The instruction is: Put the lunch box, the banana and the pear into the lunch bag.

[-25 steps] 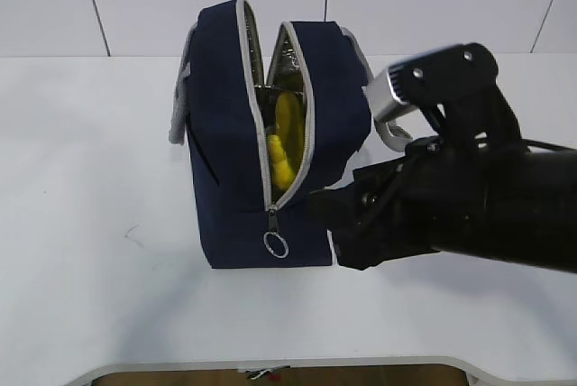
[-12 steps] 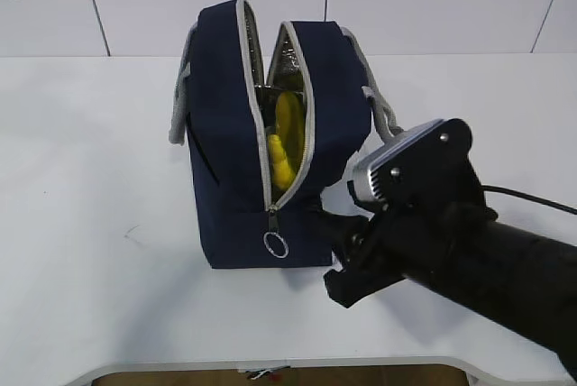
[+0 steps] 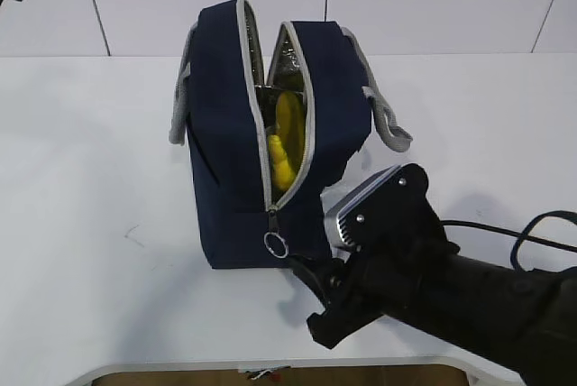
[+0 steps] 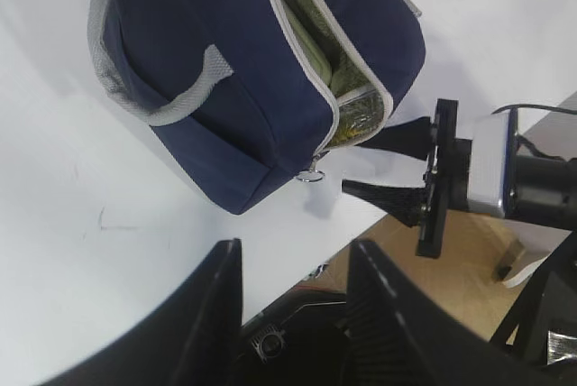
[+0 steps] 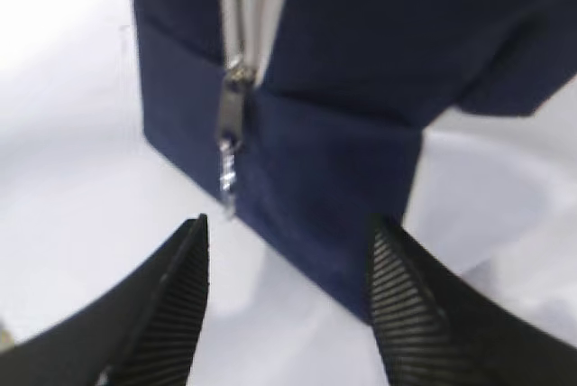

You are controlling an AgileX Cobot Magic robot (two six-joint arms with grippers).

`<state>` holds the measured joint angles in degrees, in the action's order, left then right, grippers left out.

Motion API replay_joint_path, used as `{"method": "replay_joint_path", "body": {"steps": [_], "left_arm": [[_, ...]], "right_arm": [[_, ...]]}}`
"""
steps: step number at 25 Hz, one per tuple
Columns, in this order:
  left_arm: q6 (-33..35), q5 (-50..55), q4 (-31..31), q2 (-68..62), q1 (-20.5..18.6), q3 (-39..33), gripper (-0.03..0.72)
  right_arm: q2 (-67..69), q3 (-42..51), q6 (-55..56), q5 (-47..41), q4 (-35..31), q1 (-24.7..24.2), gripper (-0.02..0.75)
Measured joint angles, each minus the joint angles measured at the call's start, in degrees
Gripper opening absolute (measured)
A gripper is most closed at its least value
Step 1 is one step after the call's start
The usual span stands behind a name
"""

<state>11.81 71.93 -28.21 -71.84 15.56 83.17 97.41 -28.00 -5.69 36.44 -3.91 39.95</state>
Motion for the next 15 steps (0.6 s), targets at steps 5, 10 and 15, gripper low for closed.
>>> {"method": "replay_joint_path", "body": {"steps": [5, 10, 15], "left_arm": [[0.00, 0.00, 0.00, -0.07, 0.00, 0.00, 0.298], [0.00, 0.00, 0.02, -0.07, 0.00, 0.00, 0.298], [0.00, 0.00, 0.02, -0.07, 0.00, 0.00, 0.298]], "right_arm": [[1.02, 0.00, 5.15, 0.26, 5.93, 0.00, 0.447], [1.46, 0.00, 6.49, 3.44, 6.74, 0.00, 0.447], [5.71, 0.00, 6.57, 8.03, 6.98, 0.00, 0.447]]}}
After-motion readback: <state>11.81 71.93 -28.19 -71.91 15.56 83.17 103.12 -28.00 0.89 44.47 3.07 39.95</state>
